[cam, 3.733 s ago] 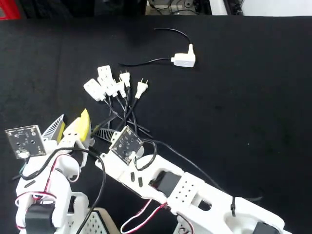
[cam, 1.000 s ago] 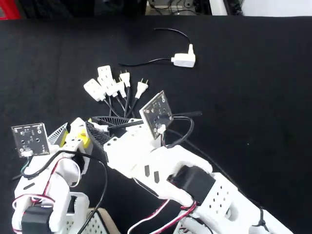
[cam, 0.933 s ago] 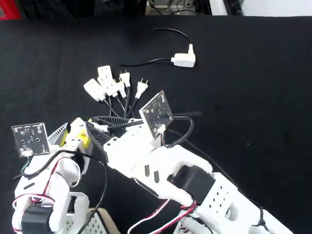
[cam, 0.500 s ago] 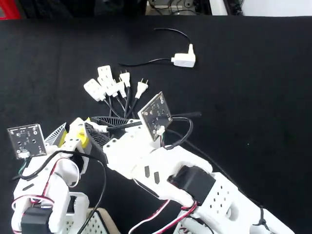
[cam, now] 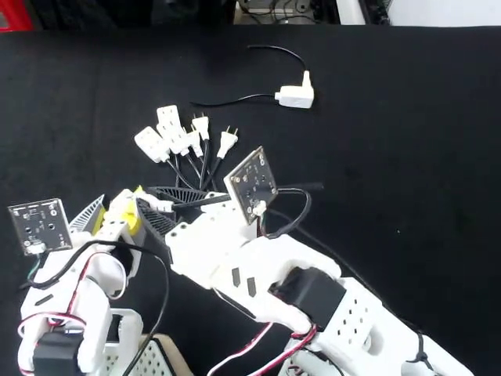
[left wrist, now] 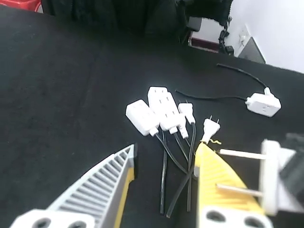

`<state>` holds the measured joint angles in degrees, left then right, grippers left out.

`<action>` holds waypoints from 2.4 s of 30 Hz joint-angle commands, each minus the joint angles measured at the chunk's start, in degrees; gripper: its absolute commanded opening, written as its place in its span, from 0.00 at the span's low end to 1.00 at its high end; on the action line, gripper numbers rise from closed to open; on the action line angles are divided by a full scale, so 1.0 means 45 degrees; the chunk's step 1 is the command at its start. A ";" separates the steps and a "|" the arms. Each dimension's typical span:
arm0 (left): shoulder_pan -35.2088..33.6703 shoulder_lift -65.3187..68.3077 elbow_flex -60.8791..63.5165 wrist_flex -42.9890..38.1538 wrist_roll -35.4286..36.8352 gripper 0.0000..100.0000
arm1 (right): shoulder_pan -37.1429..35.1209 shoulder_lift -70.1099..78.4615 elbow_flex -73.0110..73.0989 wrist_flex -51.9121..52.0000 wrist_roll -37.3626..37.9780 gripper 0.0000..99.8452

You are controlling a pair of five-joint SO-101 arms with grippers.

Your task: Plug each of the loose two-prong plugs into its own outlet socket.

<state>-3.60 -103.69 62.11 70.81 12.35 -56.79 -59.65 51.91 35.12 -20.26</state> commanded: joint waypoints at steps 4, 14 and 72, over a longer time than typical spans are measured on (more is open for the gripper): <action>-0.0107 -0.0117 -0.0205 -0.1016 0.0234 0.21 | -0.1016 0.0576 0.0186 0.0606 -0.0254 0.05; -0.0107 -0.0117 0.0010 -0.1074 0.0234 0.21 | -0.1016 0.0576 0.0166 0.0606 -0.0488 0.01; -0.5363 -0.0098 0.6750 -0.2325 -0.5607 0.21 | 0.4669 1.2845 -0.1963 0.0078 -1.0042 0.25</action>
<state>-27.08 -103.87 92.35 60.18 -11.74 -35.43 -2.24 45.58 35.82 -62.90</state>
